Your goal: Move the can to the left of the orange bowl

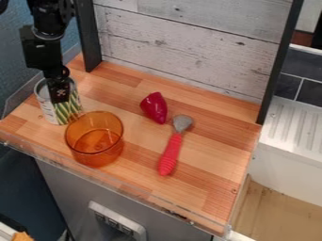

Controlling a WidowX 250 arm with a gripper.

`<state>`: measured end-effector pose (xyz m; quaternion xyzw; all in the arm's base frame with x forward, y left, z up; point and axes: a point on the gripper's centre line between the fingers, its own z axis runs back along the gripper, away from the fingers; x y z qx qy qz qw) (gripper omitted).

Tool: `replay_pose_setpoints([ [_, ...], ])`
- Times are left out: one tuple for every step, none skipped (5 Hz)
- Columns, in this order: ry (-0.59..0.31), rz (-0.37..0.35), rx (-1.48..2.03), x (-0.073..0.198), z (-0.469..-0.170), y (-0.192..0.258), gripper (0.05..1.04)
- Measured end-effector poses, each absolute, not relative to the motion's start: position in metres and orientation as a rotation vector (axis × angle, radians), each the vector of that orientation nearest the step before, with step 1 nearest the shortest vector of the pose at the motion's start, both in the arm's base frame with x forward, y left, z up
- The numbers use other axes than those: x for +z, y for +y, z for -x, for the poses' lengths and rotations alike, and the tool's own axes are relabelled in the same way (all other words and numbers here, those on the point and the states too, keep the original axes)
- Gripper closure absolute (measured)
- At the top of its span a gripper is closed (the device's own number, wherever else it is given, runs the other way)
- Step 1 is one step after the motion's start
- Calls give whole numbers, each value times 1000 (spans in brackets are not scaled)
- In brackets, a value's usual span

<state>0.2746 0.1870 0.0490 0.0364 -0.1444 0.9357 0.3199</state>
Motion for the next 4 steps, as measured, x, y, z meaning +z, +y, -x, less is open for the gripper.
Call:
replay_pose_setpoints([
  [-389, -108, 2473, 56, -269, 187, 84],
  [-398, -71, 2469, 62, -269, 186, 84],
  [-432, 23, 2477, 84, -273, 183, 84],
  [-430, 98, 2482, 101, -277, 175, 84],
])
